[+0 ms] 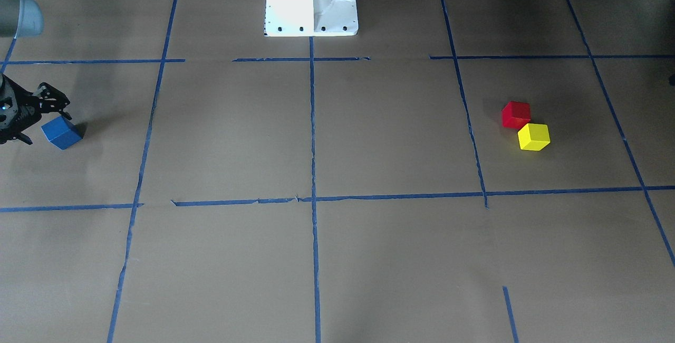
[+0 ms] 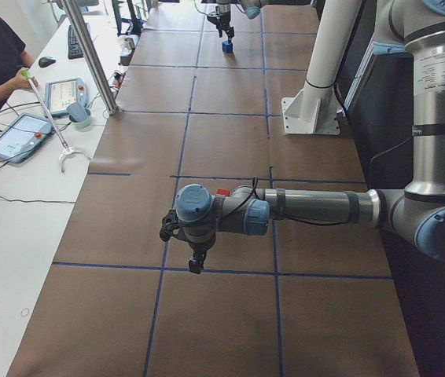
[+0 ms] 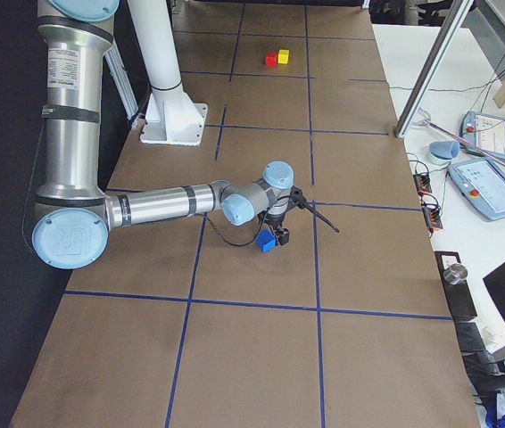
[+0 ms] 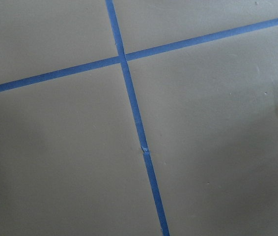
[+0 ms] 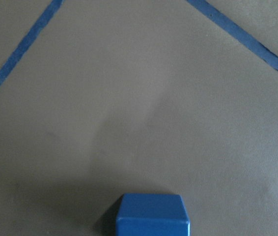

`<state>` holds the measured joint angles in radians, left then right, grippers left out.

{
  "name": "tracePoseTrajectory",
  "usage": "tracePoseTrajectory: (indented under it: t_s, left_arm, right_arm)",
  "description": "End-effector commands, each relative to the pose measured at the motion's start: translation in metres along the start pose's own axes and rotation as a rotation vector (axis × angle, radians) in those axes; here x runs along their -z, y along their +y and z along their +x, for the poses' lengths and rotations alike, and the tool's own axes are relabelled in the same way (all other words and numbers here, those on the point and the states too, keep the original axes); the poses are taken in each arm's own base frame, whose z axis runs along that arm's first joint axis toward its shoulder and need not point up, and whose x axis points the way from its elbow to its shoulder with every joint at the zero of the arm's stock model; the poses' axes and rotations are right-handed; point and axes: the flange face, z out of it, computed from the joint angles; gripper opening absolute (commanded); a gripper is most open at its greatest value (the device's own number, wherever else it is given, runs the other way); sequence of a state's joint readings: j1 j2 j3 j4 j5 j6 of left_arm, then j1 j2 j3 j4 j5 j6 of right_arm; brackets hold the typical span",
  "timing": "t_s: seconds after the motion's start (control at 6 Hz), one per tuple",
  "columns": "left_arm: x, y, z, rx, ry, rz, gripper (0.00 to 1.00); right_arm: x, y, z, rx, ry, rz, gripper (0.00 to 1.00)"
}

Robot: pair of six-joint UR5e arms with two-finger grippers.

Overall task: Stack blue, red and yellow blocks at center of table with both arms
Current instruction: 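Lower the right gripper onto the blue cube and grasp it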

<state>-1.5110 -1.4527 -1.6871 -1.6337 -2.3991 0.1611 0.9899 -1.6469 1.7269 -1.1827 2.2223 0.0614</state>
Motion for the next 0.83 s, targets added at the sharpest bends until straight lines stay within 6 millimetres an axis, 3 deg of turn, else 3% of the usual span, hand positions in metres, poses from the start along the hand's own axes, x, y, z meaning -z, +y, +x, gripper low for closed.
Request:
tracePoseTrajectory:
  t_s: [0.0, 0.17, 0.33, 0.5, 0.67]
  left_arm:
    - [0.0, 0.0, 0.0, 0.0, 0.0, 0.0, 1.0]
    - [0.0, 0.0, 0.0, 0.0, 0.0, 0.0, 1.0]
    - [0.0, 0.0, 0.0, 0.0, 0.0, 0.0, 1.0]
    - [0.0, 0.0, 0.0, 0.0, 0.0, 0.0, 1.0]
    - [0.0, 0.0, 0.0, 0.0, 0.0, 0.0, 1.0]
  right_arm:
    - [-0.017, 0.001, -0.001, 0.005, 0.02, -0.03, 0.99]
    - [-0.025, 0.004, 0.0, 0.004, 0.018, -0.046, 0.99]
    - [-0.027, 0.003, -0.002, 0.005, 0.017, -0.05, 0.85]
    - [-0.027, 0.003, -0.002, 0.006, 0.014, -0.05, 0.36]
    - [-0.025, 0.002, -0.003, 0.0, 0.011, -0.045, 0.07]
